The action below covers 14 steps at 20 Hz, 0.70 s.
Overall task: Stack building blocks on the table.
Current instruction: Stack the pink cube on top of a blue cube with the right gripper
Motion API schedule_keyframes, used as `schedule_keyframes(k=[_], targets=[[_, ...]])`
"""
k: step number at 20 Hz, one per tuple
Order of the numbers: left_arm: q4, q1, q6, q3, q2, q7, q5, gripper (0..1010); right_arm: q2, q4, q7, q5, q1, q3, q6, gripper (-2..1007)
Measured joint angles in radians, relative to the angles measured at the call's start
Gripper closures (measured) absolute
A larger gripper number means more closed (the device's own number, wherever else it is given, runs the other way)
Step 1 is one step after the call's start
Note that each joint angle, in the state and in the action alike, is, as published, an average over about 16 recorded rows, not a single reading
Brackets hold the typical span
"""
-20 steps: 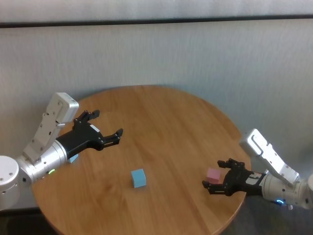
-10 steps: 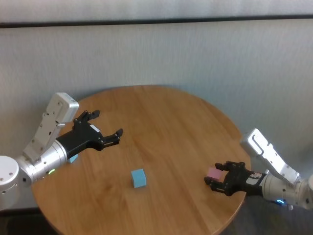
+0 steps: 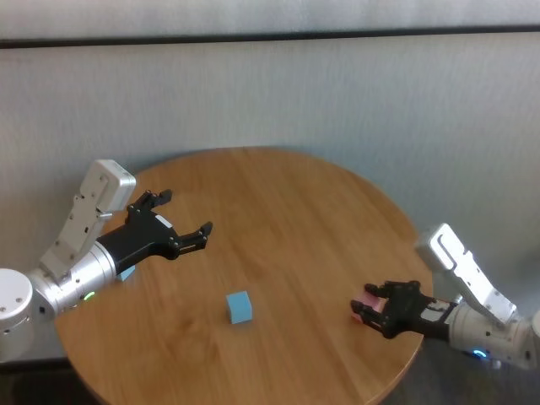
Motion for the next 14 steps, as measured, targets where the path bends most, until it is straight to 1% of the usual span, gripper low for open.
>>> schedule_keyframes(k=[4, 7, 10, 14], targets=[[0.000, 0.000, 0.000, 0.000, 0.000, 0.000, 0.000, 7, -0.007, -0.028, -0.008, 0.010, -0.015, 0.009, 0.007, 633], [0.000, 0.000, 0.000, 0.000, 0.000, 0.000, 0.000, 7, -0.016, -0.045, -0.007, 0.015, -0.017, 0.008, 0.010, 637], [0.000, 0.000, 0.000, 0.000, 0.000, 0.000, 0.000, 7, -0.029, -0.057, -0.003, 0.014, -0.009, -0.001, 0.011, 637], [0.000, 0.000, 0.000, 0.000, 0.000, 0.000, 0.000, 7, -0.049, -0.061, 0.004, 0.002, 0.014, -0.024, 0.008, 637]])
